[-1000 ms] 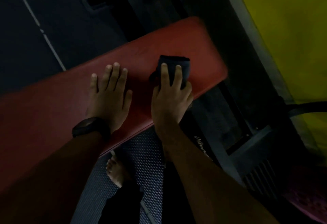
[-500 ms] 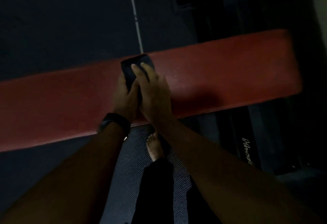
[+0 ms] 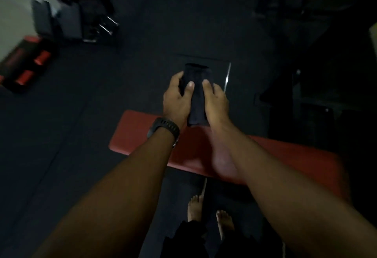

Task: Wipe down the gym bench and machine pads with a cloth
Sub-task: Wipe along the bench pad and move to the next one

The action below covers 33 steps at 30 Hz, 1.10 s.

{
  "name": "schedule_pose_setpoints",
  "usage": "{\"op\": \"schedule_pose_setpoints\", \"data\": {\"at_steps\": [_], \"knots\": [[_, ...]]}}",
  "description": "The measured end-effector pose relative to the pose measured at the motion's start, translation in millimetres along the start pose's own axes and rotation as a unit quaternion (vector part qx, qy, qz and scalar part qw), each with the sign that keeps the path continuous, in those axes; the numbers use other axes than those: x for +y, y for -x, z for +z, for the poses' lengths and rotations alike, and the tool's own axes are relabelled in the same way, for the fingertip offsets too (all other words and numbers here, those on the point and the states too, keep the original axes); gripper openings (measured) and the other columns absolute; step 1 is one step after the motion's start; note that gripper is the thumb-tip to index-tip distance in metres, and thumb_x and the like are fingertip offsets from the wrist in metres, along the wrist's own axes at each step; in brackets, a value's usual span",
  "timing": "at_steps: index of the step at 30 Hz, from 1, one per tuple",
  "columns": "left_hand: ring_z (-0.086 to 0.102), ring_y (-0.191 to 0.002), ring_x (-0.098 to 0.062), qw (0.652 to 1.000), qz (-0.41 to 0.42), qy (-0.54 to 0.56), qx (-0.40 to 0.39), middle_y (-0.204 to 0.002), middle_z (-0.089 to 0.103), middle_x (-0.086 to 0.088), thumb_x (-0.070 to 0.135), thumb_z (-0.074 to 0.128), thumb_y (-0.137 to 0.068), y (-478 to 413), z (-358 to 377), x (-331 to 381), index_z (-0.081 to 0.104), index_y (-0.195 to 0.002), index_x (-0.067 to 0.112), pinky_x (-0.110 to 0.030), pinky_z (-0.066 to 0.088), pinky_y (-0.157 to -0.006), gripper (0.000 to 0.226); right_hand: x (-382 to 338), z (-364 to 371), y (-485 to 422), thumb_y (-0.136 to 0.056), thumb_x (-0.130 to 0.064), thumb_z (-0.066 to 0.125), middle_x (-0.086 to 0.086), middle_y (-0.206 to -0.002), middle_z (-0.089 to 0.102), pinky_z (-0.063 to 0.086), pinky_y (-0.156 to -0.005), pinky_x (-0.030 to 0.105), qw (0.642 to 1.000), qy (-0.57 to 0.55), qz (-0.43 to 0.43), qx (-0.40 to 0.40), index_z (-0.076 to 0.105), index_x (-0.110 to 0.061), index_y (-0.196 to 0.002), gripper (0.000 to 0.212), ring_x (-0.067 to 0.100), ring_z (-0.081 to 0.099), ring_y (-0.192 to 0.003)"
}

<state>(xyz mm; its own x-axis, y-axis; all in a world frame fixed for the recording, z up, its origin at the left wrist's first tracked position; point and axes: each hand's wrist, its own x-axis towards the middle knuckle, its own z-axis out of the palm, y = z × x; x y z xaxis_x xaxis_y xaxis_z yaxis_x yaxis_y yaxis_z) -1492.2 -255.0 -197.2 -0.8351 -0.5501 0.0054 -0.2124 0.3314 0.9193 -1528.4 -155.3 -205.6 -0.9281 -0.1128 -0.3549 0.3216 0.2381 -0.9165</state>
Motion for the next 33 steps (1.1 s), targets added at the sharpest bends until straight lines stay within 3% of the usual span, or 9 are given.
{"op": "schedule_pose_setpoints", "data": {"at_steps": [4, 7, 10, 13, 19, 21, 25, 33], "knots": [[0.059, -0.103, -0.003, 0.994, 0.038, 0.012, 0.102, -0.115, 0.061, 0.011, 0.033, 0.053, -0.105, -8, -60, 75, 0.052, -0.141, 0.020, -0.008, 0.047, -0.083, 0.038, -92, 8, 28, -0.101, -0.051, 0.050, -0.002, -0.116, 0.067, 0.056, -0.086, 0.037, 0.989, 0.001, -0.140, -0.042, 0.053, -0.020, -0.133, 0.044, 0.015, 0.066, -0.102], [0.060, -0.103, -0.004, 0.986, 0.065, 0.017, 0.154, -0.112, 0.063, 0.012, 0.034, 0.051, -0.106, -9, -98, 117, 0.054, -0.138, 0.019, -0.008, 0.047, -0.081, 0.036, -147, 16, 47, -0.103, -0.039, 0.051, -0.007, -0.104, 0.066, 0.055, -0.077, 0.034, 0.976, -0.009, -0.209, -0.057, 0.051, -0.021, -0.127, 0.030, 0.010, 0.065, -0.091], [0.064, -0.106, -0.008, 0.977, 0.085, 0.024, 0.195, -0.114, 0.067, 0.009, 0.037, 0.049, -0.106, -2, -132, 151, 0.057, -0.132, 0.021, -0.028, 0.054, -0.093, 0.031, -188, 28, 70, -0.103, -0.037, 0.051, -0.010, -0.101, 0.064, 0.053, -0.073, 0.030, 0.963, -0.023, -0.255, -0.080, 0.050, -0.020, -0.129, 0.031, 0.006, 0.063, -0.088], [0.064, -0.110, -0.013, 0.964, 0.101, 0.023, 0.243, -0.117, 0.067, 0.007, 0.045, 0.048, -0.102, 4, -173, 178, 0.057, -0.130, 0.023, -0.042, 0.054, -0.099, 0.037, -228, 46, 95, -0.103, -0.042, 0.052, -0.009, -0.109, 0.064, 0.054, -0.079, 0.030, 0.948, -0.040, -0.297, -0.112, 0.049, -0.020, -0.134, 0.038, 0.006, 0.063, -0.094], [0.063, -0.118, -0.014, 0.938, 0.117, -0.001, 0.327, -0.128, 0.067, 0.001, 0.061, 0.047, -0.092, 3, -275, 207, 0.056, -0.139, 0.020, -0.042, 0.052, -0.102, 0.062, -295, 111, 137, -0.103, -0.046, 0.050, -0.009, -0.112, 0.063, 0.056, -0.091, 0.041, 0.921, -0.052, -0.347, -0.169, 0.050, -0.021, -0.133, 0.039, 0.011, 0.063, -0.102], [0.064, -0.115, -0.014, 0.931, 0.128, -0.015, 0.342, -0.125, 0.069, 0.002, 0.055, 0.050, -0.096, 3, -313, 213, 0.059, -0.136, 0.019, -0.040, 0.053, -0.100, 0.054, -313, 138, 152, -0.104, -0.045, 0.048, -0.006, -0.114, 0.064, 0.055, -0.092, 0.045, 0.912, -0.058, -0.365, -0.181, 0.049, -0.021, -0.133, 0.037, 0.013, 0.063, -0.103], [0.065, -0.106, -0.013, 0.912, 0.159, -0.044, 0.375, -0.113, 0.070, 0.005, 0.031, 0.049, -0.106, 0, -395, 213, 0.065, -0.125, 0.017, -0.023, 0.050, -0.086, 0.028, -347, 206, 187, -0.104, -0.045, 0.046, -0.005, -0.118, 0.065, 0.053, -0.095, 0.047, 0.885, -0.054, -0.415, -0.204, 0.047, -0.022, -0.136, 0.039, 0.015, 0.063, -0.107], [0.066, -0.104, -0.019, 0.884, 0.208, -0.053, 0.416, -0.110, 0.069, 0.002, 0.031, 0.048, -0.105, -4, -547, 180, 0.063, -0.122, 0.016, -0.044, 0.054, -0.091, 0.027, -383, 350, 257, -0.105, -0.044, 0.047, -0.005, -0.116, 0.064, 0.053, -0.093, 0.048, 0.866, -0.090, -0.450, -0.199, 0.049, -0.022, -0.135, 0.037, 0.017, 0.063, -0.106]]}}
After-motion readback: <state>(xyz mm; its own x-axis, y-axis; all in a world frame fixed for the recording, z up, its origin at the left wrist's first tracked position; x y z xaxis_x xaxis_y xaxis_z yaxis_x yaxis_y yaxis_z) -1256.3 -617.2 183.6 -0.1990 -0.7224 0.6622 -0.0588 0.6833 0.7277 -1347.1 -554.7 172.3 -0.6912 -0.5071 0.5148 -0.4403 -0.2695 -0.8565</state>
